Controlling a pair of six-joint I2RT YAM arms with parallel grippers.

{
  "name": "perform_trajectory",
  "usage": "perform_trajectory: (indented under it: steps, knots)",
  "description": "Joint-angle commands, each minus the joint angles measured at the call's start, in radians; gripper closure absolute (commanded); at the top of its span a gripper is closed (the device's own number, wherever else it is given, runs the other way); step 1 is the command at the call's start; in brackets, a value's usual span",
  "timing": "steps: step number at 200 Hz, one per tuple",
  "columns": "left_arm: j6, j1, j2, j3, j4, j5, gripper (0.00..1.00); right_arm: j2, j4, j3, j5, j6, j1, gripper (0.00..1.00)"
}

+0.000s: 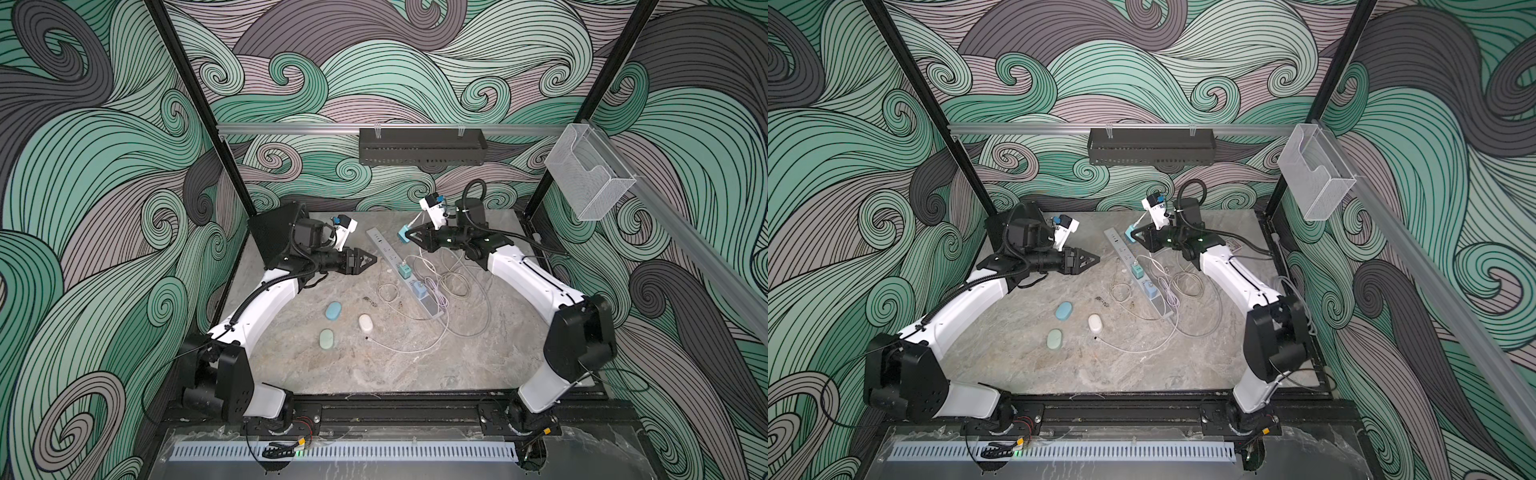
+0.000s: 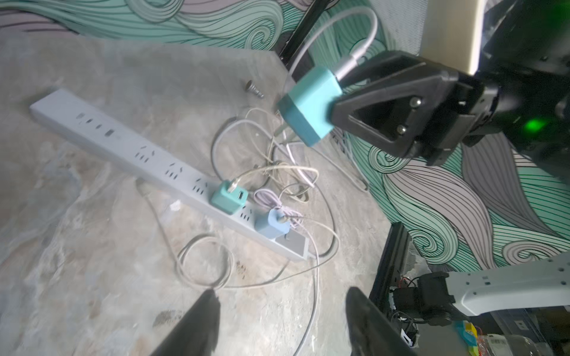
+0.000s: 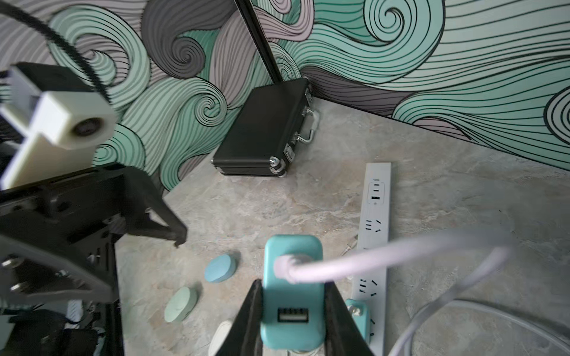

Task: Charge the bluetooth headset
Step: Pick up the plug from the center of the board, then insert the plug into the socket.

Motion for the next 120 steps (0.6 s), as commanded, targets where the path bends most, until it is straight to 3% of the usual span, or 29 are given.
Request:
perform_trajectory:
  steps: [1,71,120]
  knots:
    - [-0.041,-0.003,-0.030,-0.044,0.024,-0.079,0.36,0.107,-0.009,0.096,0.123,-0.046,0.034,0.96]
    - [-0.025,-0.001,-0.035,-0.080,0.018,-0.113,0.37,0.371,0.017,0.240,0.287,-0.059,0.080,0.98]
    - [-0.011,0.001,-0.043,-0.080,-0.038,-0.162,0.38,0.467,0.044,0.299,0.302,-0.070,0.095,0.98]
